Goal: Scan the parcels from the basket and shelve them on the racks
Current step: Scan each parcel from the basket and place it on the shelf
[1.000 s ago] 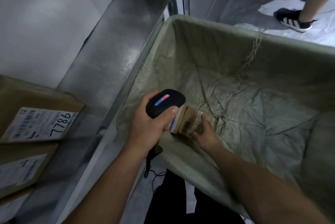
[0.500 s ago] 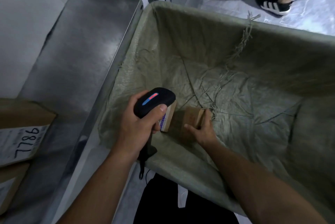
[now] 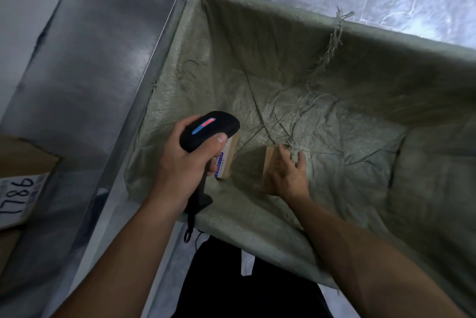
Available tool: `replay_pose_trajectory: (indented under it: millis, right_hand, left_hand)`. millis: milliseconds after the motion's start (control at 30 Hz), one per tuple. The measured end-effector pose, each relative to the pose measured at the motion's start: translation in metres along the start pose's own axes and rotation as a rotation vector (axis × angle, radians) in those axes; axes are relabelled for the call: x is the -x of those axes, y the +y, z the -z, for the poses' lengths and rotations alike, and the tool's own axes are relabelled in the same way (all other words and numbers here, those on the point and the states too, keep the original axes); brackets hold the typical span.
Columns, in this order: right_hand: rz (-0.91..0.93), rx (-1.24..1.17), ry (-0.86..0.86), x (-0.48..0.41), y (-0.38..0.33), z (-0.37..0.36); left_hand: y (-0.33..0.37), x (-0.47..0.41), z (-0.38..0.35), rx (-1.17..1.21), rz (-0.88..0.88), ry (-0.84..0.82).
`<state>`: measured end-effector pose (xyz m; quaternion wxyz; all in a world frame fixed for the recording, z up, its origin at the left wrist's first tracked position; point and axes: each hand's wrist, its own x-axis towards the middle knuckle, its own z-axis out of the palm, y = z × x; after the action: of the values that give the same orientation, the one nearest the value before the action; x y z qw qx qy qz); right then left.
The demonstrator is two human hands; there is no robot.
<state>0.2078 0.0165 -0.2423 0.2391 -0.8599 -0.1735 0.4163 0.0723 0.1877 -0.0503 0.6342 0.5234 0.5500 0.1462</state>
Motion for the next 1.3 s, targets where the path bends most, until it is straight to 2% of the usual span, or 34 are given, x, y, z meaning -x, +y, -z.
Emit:
replay_pose_trajectory:
  millis: [200, 367, 533, 767, 1067, 1300]
  right_hand:
    - [-0.131, 0.060, 0.014, 0.007, -0.007, 0.010]
    - [-0.264, -0.020, 0.063, 0.004, 0.003, 0.014]
    - [-0.280, -0.061, 0.045, 0.002, 0.009, 0.025]
    - [-0.180, -0.154, -0.014, 0.007, 0.002, 0.049]
    - [0.009, -0.306, -0.108, 0.011, -0.039, 0.083]
    - [0.231, -0.222, -0.170, 0.008, -0.098, 0.107]
  left_hand:
    - [0.003, 0.002, -0.003, -0.006, -0.020, 0.001]
    - [0.004, 0.006, -0.003, 0.018, -0.029, 0.008]
    - [0.002, 0.012, -0.004, 0.004, -0.033, 0.028]
    - [0.009, 0.030, -0.009, -0.011, -0.063, 0.051]
    - [0.026, 0.060, 0.005, -0.038, -0.140, 0.099]
    - [0.031, 0.076, 0.031, -0.065, -0.188, 0.134]
